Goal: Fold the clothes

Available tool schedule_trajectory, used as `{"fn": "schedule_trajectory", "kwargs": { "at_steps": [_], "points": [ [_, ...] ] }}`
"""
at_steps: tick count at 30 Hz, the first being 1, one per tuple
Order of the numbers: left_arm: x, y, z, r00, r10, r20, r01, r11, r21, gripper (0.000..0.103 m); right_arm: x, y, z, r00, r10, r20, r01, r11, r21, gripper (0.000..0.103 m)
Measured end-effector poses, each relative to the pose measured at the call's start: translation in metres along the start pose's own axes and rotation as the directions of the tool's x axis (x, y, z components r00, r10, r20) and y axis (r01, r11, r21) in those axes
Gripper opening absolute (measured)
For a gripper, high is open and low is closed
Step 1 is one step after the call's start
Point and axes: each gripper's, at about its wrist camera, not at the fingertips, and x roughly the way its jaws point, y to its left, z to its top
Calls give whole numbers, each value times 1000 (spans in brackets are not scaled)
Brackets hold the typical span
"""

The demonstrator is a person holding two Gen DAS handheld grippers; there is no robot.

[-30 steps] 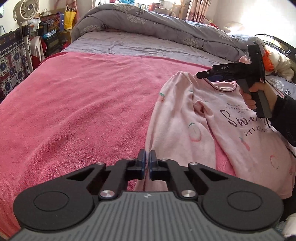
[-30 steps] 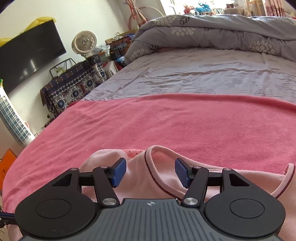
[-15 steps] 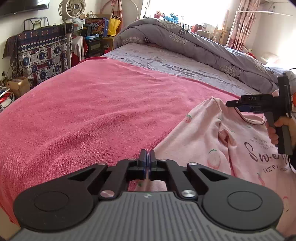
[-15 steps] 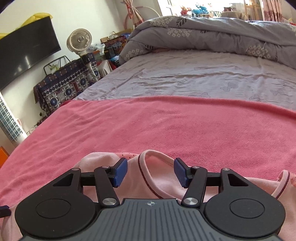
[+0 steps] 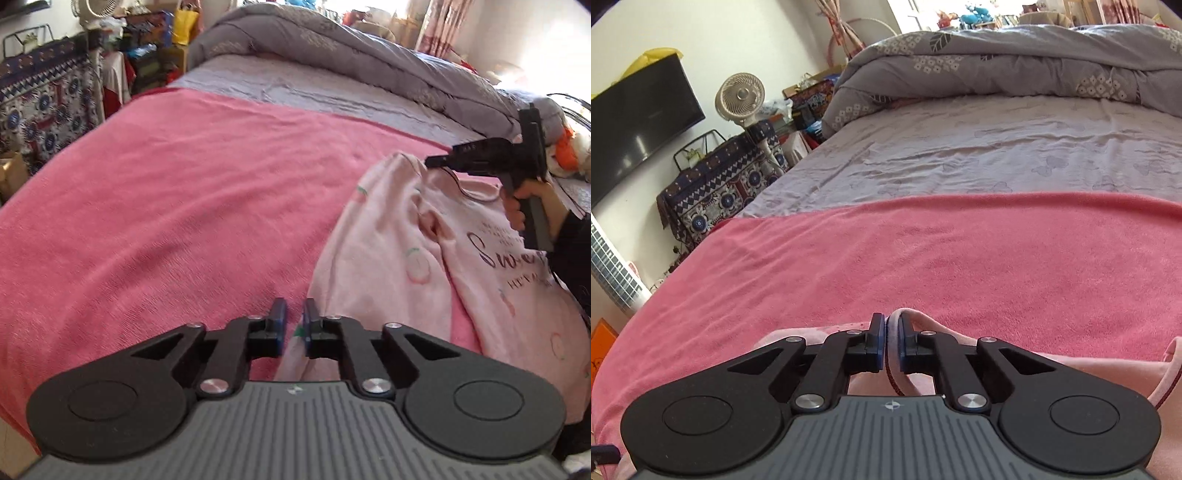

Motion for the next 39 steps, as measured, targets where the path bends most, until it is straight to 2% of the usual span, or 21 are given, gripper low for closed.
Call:
{"fn": "schedule_trajectory", "kwargs": {
  "at_steps": [1,2,4,6,9,11,12,14,17,19,25,27,28,29,33,39],
  "points": [
    [0,-1,-1,1000,-16,-2,16,1000,5,32,2,-2,-2,1000,3,-7,-3,1000,8,12],
    [0,-2,-2,999,-32,-4,32,999,10,36,3,-2,-4,1000,4,-9,-4,1000,8,12],
    [-3,-1,0,997,-76,-10,76,997,-6,54,5,-2,-6,1000,6,-14,-6,1000,5,13],
    [-8,2,0,991,-133,1,133,991,-12,59,7,-1,-7,1000,8,-17,-8,1000,2,14],
    [-11,0,1,981,-191,18,190,981,21,59,8,0,-7,1000,7,-20,-7,1000,-6,14],
    [2,2,2,989,-147,-26,146,989,-7,54,9,1,-8,1000,5,-23,-5,1000,-10,14],
    [11,5,2,992,-112,-57,111,993,-29,39,9,1,-8,1000,4,-22,-4,1000,-11,14],
    [11,12,4,991,-130,-42,127,989,-71,38,9,1,-9,1000,4,-21,-4,1000,-11,14],
    [11,14,4,989,-144,-35,140,985,-98,27,9,2,-9,1000,7,-25,-7,1000,-15,14],
    [10,14,2,987,-159,-28,154,980,-124,3,9,2,-8,1000,13,-28,-13,1000,-13,15],
    [0,25,5,988,-148,46,154,967,-204,0,9,3,-8,998,54,-23,-54,999,0,19],
    [-4,29,8,990,-124,63,134,968,-212,0,9,5,-7,999,36,-20,-36,999,-8,19],
    [-7,31,10,991,-113,77,128,968,-218,0,9,6,-7,1000,26,-18,-26,1000,-13,16],
    [-10,33,13,990,-104,96,123,968,-217,0,8,8,-7,1000,6,-3,-6,1000,-20,9],
    [-23,42,28,985,-61,164,97,970,-222,0,-2,11,-1,996,-19,88,21,1000,-15,7],
    [-26,53,51,975,38,221,11,976,-216,0,-6,11,15,990,49,132,-49,999,2,7]
  ]
}}
